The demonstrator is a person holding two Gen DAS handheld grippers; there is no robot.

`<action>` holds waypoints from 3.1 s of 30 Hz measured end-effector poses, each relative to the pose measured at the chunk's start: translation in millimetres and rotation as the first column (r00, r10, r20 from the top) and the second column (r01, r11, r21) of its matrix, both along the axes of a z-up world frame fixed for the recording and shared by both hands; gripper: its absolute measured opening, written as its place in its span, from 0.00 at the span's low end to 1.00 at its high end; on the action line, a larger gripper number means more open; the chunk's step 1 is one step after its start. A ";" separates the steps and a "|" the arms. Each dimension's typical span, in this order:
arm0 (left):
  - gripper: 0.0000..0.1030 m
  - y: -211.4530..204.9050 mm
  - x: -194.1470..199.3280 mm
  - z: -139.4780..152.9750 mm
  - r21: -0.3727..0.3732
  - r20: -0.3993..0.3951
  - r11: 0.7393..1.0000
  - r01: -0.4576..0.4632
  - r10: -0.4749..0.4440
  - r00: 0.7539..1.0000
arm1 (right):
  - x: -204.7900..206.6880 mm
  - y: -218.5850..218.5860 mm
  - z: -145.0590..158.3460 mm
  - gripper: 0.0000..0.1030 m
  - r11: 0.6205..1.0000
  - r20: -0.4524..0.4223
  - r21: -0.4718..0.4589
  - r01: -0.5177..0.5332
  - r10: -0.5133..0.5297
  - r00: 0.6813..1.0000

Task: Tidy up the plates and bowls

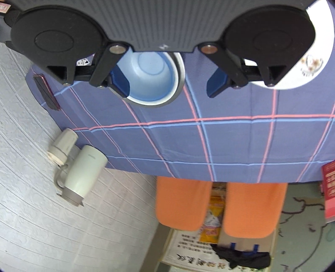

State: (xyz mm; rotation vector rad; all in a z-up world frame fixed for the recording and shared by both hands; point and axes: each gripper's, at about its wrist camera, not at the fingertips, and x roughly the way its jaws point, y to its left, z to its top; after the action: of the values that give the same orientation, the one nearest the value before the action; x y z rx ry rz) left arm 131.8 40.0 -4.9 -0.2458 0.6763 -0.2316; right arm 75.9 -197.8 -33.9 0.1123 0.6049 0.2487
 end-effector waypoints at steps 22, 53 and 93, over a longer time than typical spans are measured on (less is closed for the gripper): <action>0.73 -21.3 -25.5 -11.9 0.073 0.042 0.991 -0.109 0.106 0.993 | -10.7 -15.2 -0.2 0.80 0.981 0.002 0.102 0.163 -0.164 0.987; 0.73 -39.5 -38.7 -9.1 0.188 0.056 0.976 -0.112 0.103 0.993 | -23.7 -10.6 3.1 0.80 0.980 0.010 0.047 0.194 -0.195 0.981; 0.74 -30.1 96.8 -65.6 0.210 -0.301 0.961 0.181 -0.113 0.947 | 63.6 41.1 -34.7 0.84 0.991 -0.149 -0.130 -0.025 0.005 0.989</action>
State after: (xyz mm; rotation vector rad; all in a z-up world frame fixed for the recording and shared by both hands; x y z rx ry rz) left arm 228.5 9.9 -70.5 0.0013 1.0047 -0.2596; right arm 139.5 -156.7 -68.6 -0.0016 0.7683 0.2158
